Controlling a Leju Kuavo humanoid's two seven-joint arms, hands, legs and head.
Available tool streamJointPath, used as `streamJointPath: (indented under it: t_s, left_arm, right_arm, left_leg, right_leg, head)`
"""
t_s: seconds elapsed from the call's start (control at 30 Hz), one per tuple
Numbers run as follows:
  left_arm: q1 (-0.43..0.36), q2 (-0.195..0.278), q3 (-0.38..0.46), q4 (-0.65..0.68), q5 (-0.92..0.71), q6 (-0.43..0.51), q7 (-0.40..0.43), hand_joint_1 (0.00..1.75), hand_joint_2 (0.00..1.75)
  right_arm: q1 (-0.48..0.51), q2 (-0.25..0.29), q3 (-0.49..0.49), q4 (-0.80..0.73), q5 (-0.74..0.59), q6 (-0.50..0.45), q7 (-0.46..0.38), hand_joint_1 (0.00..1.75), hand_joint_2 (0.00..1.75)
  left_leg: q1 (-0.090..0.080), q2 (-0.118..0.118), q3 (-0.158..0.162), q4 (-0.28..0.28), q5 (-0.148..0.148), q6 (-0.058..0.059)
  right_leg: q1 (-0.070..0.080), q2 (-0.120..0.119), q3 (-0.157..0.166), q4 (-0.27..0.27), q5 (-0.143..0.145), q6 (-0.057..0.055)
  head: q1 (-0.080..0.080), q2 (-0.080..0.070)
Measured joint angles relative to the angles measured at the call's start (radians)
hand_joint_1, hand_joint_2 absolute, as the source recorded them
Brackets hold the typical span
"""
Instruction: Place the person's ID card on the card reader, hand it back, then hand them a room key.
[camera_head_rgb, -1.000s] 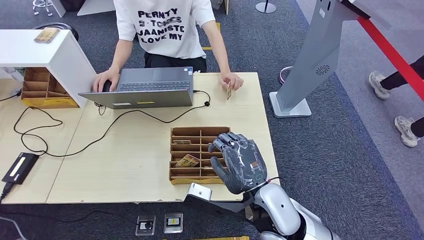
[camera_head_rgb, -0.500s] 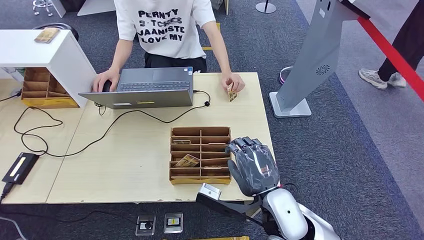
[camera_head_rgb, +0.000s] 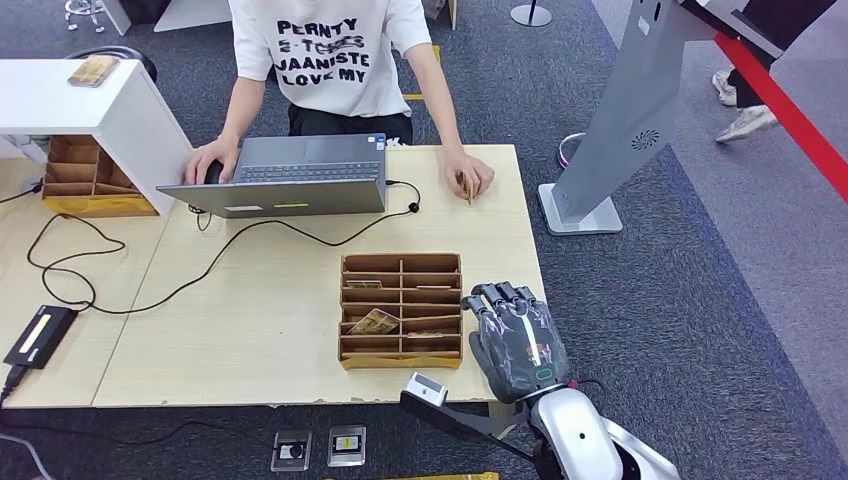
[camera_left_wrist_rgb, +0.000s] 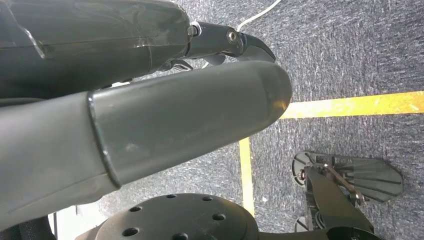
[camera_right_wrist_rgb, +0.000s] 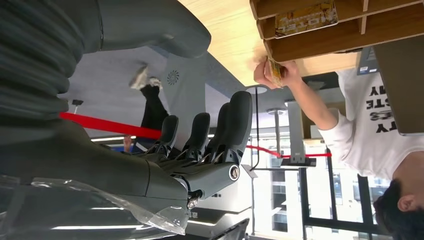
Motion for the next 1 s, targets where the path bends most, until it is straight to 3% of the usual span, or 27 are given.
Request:
streamJointPath:
  t_s: [0.43, 0.57, 1.0]
  left_arm:
    - [0.0, 0.0, -0.016, 0.0, 0.0, -0.008, 0.0, 0.0, 0.0]
    - [-0.001, 0.0, -0.026, 0.0, 0.001, -0.018, 0.001, 0.0, 0.0]
    - [-0.002, -0.003, -0.045, 0.0, 0.024, -0.014, 0.006, 0.0, 0.0]
  right_arm:
    - [0.022, 0.003, 0.004, -0.027, 0.01, 0.063, -0.014, 0.83, 1.75]
    - [0.041, 0.025, 0.022, -0.036, -0.011, 0.106, -0.046, 0.93, 1.75]
    - [0.011, 0.106, 0.058, 0.009, -0.069, 0.078, -0.111, 0.88, 1.75]
  left_leg:
    - [0.0, 0.0, 0.0, 0.0, 0.0, 0.0]
    - [0.0, 0.0, 0.0, 0.0, 0.0, 0.0]
    - [0.0, 0.0, 0.0, 0.0, 0.0, 0.0]
  right_leg:
    - [0.0, 0.0, 0.0, 0.0, 0.0, 0.0]
    - [0.0, 0.0, 0.0, 0.0, 0.0, 0.0]
    - [0.0, 0.0, 0.0, 0.0, 0.0, 0.0]
  head:
    - [0.0, 0.0]
    - [0.0, 0.0]
    - [0.0, 0.0]
